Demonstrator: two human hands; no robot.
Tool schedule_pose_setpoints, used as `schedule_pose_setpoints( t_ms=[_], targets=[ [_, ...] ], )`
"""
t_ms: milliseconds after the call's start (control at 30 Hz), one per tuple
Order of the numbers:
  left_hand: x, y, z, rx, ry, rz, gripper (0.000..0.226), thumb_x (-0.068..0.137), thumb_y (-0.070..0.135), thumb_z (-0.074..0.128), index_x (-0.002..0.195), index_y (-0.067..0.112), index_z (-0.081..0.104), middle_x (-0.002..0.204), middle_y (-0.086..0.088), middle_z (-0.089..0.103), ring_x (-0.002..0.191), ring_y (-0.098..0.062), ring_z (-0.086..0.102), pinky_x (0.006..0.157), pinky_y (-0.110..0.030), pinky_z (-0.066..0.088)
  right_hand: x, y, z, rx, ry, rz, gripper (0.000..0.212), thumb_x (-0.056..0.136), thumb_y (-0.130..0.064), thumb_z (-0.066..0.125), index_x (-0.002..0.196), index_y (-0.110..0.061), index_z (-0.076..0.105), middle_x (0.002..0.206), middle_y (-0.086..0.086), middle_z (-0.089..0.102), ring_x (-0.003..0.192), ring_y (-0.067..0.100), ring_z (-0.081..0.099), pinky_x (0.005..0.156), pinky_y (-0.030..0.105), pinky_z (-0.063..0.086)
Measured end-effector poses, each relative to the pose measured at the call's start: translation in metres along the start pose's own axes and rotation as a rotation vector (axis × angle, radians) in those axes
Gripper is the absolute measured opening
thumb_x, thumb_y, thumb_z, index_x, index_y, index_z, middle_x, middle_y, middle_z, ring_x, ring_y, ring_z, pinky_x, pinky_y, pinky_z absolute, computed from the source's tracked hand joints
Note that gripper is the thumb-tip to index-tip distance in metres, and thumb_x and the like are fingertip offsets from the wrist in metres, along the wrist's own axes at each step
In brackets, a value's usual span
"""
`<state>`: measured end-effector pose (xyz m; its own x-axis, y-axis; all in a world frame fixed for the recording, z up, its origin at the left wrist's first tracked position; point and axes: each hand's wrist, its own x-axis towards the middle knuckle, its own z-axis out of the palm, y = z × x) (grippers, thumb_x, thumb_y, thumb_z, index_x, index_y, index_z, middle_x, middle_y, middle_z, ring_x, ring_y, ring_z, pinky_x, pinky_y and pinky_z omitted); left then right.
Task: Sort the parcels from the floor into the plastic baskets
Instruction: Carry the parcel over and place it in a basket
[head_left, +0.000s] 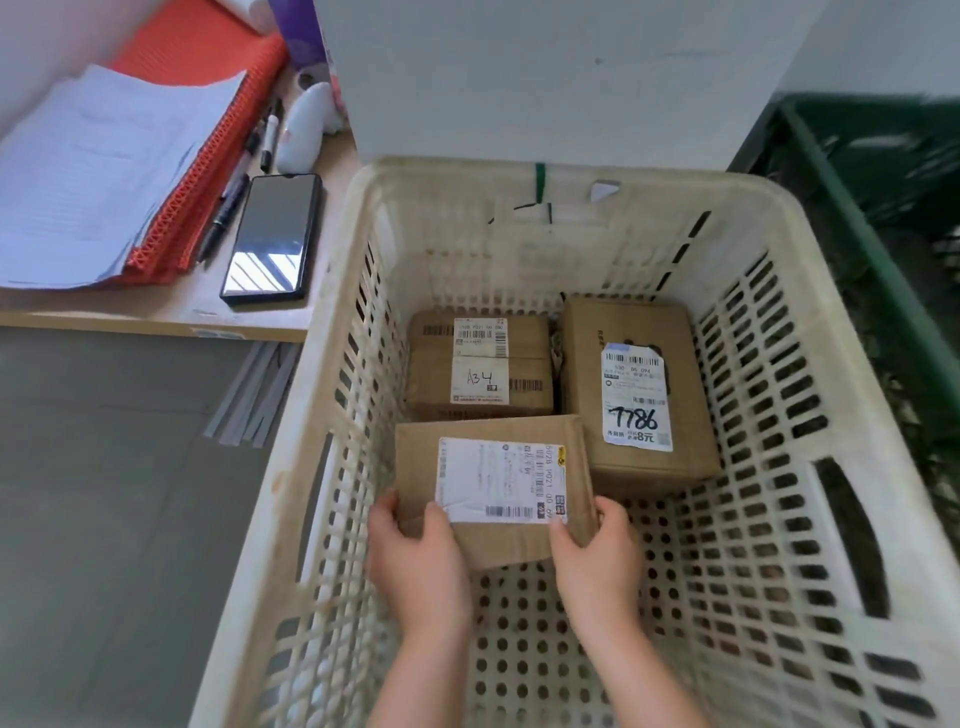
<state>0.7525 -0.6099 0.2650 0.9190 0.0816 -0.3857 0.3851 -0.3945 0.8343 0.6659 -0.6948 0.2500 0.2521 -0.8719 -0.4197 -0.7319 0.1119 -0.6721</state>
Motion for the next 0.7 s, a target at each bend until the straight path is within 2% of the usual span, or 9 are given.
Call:
schedule_pose_setpoints(
  t_ms=[33,100,167,267,400,467,700],
  targets=[
    [0.004,-0.001,0.002,0.092,-0.020,-0.019,0.057,0.086,0.020,0.058,0.139,0.030,0.040,0.132,-0.002,0.047,0.125,-0.025,0.041,0.101,-0.038,0.039,0.001,0.004,0.007,0.051,0.007,0.023,0.050,0.088,-0.021,0.064,0.132,-0.011,0.044,0.127,0.006,0.053,0.078,0.002,0.047,0.061,0.006,0.035],
    [0.011,-0.003,0.008,0.228,-0.080,-0.086,0.070,0.087,0.026,0.057,0.146,0.043,0.022,0.145,-0.007,0.032,0.136,-0.034,0.023,0.108,-0.049,0.027,0.003,0.008,0.021,0.134,0.029,0.056,0.048,0.087,-0.016,0.065,0.131,-0.011,0.046,0.126,0.005,0.053,0.083,0.004,0.052,0.068,0.010,0.041],
    [0.018,-0.010,0.011,0.277,-0.152,-0.045,0.073,0.089,0.024,0.056,0.148,0.040,0.017,0.152,-0.009,0.022,0.140,-0.033,0.017,0.112,-0.047,0.020,0.006,0.009,0.031,0.180,0.052,0.082,0.050,0.087,-0.012,0.064,0.133,-0.011,0.046,0.129,0.005,0.051,0.089,0.005,0.055,0.076,0.015,0.045],
    [0.031,-0.024,0.018,0.378,-0.225,0.075,0.067,0.089,0.018,0.057,0.147,0.030,0.026,0.156,-0.010,0.012,0.143,-0.030,0.013,0.116,-0.047,0.019,0.016,0.007,0.040,0.174,0.083,0.071,0.047,0.087,-0.011,0.063,0.133,-0.011,0.049,0.131,0.005,0.051,0.086,0.001,0.047,0.080,0.015,0.039],
    [0.046,-0.037,0.025,0.489,-0.233,0.144,0.058,0.089,0.026,0.060,0.143,0.029,0.037,0.158,0.000,0.007,0.144,-0.026,0.011,0.116,-0.047,0.022,0.026,0.007,0.047,0.178,0.091,0.045,0.046,0.088,-0.012,0.062,0.132,-0.010,0.050,0.134,0.004,0.049,0.113,0.014,0.051,0.089,0.020,0.035],
    [0.048,-0.041,0.026,0.484,-0.238,0.171,0.057,0.090,0.028,0.060,0.142,0.030,0.038,0.158,0.003,0.005,0.144,-0.025,0.009,0.116,-0.045,0.020,0.028,0.009,0.049,0.171,0.088,0.033,0.047,0.088,-0.013,0.062,0.133,-0.010,0.049,0.135,0.004,0.047,0.120,0.018,0.050,0.093,0.023,0.036],
    [0.050,-0.046,0.025,0.505,-0.228,0.195,0.056,0.090,0.028,0.059,0.142,0.031,0.038,0.159,0.003,0.003,0.145,-0.023,0.004,0.117,-0.045,0.017,0.033,0.013,0.047,0.115,0.052,-0.002,0.048,0.088,-0.013,0.063,0.134,-0.008,0.049,0.135,0.005,0.045,0.116,0.018,0.052,0.092,0.020,0.033]
  ],
)
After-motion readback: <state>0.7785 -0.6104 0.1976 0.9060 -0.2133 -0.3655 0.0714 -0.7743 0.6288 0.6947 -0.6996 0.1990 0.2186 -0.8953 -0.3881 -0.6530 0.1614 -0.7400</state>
